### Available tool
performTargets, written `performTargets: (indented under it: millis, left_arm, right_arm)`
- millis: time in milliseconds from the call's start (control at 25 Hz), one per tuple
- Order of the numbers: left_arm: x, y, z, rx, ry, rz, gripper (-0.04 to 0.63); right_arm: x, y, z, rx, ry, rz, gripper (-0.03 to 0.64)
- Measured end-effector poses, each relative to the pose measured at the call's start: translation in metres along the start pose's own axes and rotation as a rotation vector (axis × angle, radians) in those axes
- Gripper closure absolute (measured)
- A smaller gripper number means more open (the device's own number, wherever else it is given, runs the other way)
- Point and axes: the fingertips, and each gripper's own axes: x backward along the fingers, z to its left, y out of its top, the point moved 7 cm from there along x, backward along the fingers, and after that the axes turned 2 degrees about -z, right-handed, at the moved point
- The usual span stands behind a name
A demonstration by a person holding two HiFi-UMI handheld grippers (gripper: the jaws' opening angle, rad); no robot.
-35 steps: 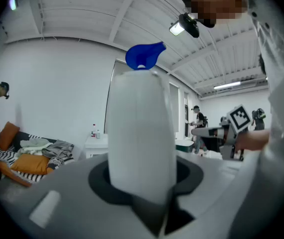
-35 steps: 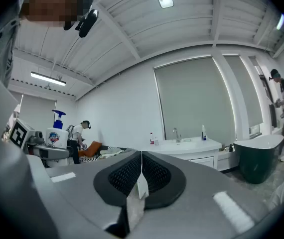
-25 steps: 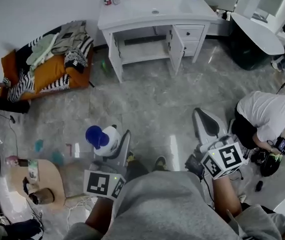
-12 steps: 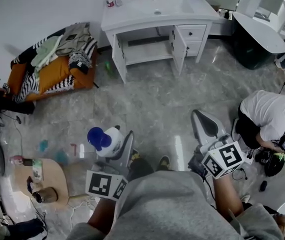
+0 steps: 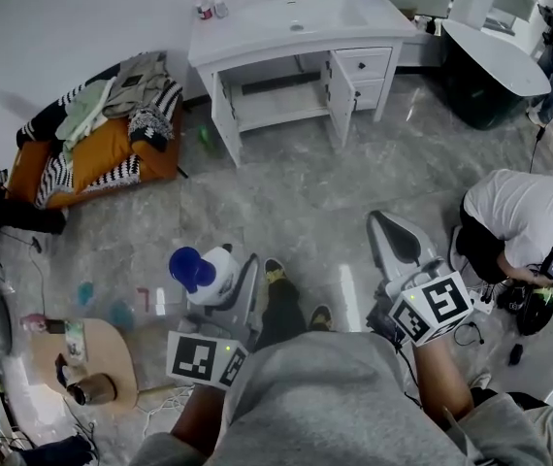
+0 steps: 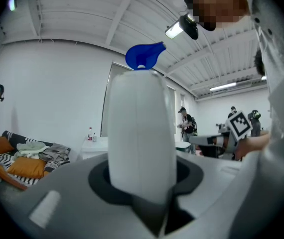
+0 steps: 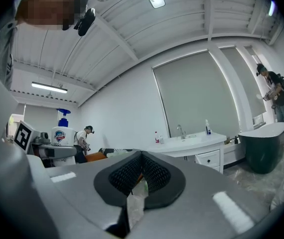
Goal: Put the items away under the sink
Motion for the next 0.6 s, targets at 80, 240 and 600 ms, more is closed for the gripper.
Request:
performTargets:
  millis: [80, 240, 600]
  left_arm:
    - [-0.004, -0.001, 0.002, 0.001, -0.013, 0.001, 0.431]
    - [-0.013, -0.003, 0.009, 0.007, -0.028, 0.008, 0.431]
    - [-0.033, -0.008, 0.03, 0.023, -0.039, 0.03, 0.431]
  right_arm:
    - [-0.002, 0.0, 0.0, 0.002, -0.005, 0.006, 0.617]
    - [-0.011, -0.001, 0.0, 0.011, -0.011, 0.016, 0.617]
    - [-0.045, -0.007, 0.001, 0.004, 0.012, 0.06, 0.617]
